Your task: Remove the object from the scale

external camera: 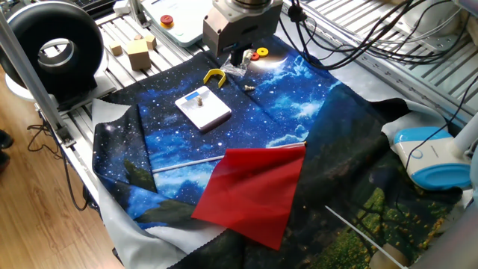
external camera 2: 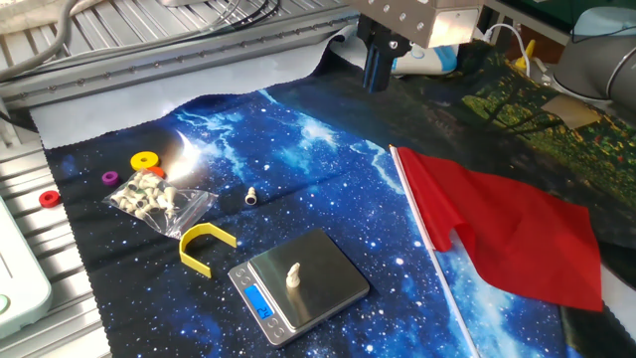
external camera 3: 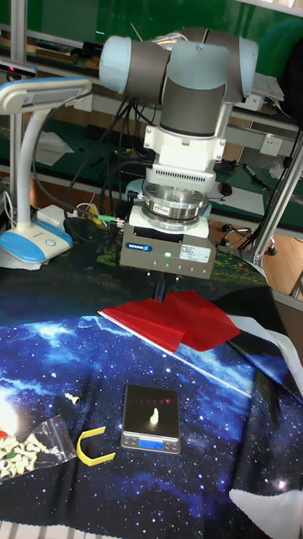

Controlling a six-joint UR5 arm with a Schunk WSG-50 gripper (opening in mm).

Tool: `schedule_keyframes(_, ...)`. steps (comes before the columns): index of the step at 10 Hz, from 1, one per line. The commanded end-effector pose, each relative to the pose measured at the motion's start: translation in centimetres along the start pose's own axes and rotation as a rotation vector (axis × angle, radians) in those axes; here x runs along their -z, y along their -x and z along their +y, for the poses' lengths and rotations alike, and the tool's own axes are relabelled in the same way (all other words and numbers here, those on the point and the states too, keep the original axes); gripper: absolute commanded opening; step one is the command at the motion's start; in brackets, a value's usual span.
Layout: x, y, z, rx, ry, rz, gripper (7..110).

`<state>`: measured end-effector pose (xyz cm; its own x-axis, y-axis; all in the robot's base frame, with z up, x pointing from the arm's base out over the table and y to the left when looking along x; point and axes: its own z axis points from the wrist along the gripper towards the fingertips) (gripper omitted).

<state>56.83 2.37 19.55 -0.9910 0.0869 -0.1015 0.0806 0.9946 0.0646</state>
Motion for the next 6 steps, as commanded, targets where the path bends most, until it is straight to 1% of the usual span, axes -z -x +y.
schedule_keyframes(1,-0.1,0.4,0.5,0.004,0.011,-0.02,7)
schedule_keyframes(2,-0.1,1.0,0.5,0.013,0.013,-0.044,7)
schedule_keyframes(4,0.2,3.4,0.8,0.048,0.019,-0.145,7)
schedule_keyframes(6,0.3,4.6,0.9,0.05,0.016,-0.193,7)
